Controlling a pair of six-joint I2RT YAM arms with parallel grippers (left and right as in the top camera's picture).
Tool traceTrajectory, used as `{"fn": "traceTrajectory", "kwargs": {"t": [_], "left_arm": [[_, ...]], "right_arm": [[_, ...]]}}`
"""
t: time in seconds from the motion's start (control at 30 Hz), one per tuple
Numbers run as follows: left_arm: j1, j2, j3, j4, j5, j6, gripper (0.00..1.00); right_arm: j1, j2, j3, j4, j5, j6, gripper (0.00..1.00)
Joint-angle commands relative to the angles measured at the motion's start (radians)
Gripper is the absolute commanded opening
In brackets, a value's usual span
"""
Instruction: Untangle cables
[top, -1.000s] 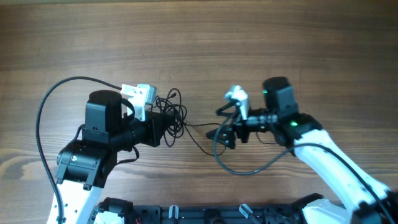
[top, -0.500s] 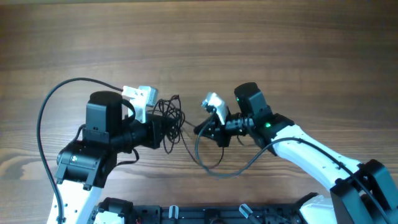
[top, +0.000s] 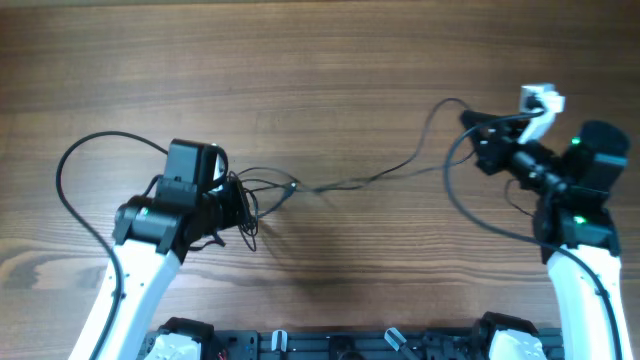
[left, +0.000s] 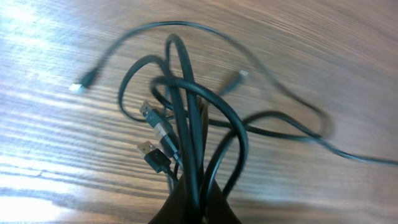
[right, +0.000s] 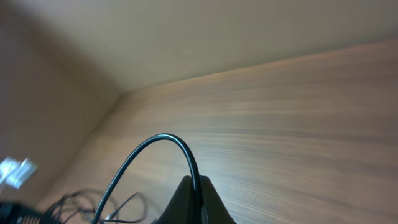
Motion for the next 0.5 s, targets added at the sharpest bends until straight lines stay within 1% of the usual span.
{"fn": "traceTrajectory", "kwargs": {"t": [0.0, 0.1, 0.17, 0.2, 0.3, 0.33, 0.37, 0.4, 0.43, 0.47], "left_arm": [[0.003, 0.068, 0.0, 0.003, -0.137, -0.167, 0.04], [0.004, 0.107, 0.0, 0.022, -0.153, -0.236, 0.04], [0.004, 0.119, 0.0, 0.06, -0.153, -0.296, 0.04], [0.004, 0.119, 0.0, 0.076, -0.153, -0.309, 0.04], [0.008, 0.119, 0.0, 0.12, -0.159, -0.307, 0.04], [0.013, 0.119, 0.0, 0.124, -0.154, -0.306, 0.07], [0.013, 0.119, 0.0, 0.125, -0.142, -0.288, 0.1], [0.013, 0.119, 0.0, 0.136, -0.1, -0.234, 0.12], [0.013, 0.119, 0.0, 0.159, -0.02, -0.149, 0.14], [0.013, 0.119, 0.0, 0.181, 0.065, -0.071, 0.16]], "right_arm": [[-0.122, -0.013, 0.007, -0.033, 0.051, 0.053, 0.04], [-0.197, -0.013, 0.007, -0.069, 0.047, 0.05, 0.04], [-0.211, -0.013, 0.007, -0.106, 0.058, -0.011, 0.04], [-0.211, -0.013, 0.007, -0.126, 0.098, -0.026, 0.04], [-0.211, -0.013, 0.007, -0.19, 0.337, -0.015, 0.04], [-0.211, -0.012, 0.007, -0.211, 0.39, -0.015, 0.04], [-0.211, -0.011, 0.007, -0.226, 0.388, -0.014, 0.09], [-0.21, -0.011, 0.007, -0.234, 0.359, -0.014, 0.29], [-0.21, -0.011, 0.007, -0.237, 0.335, -0.015, 0.42], [-0.21, -0.011, 0.007, -0.237, 0.312, -0.015, 0.5]]}}
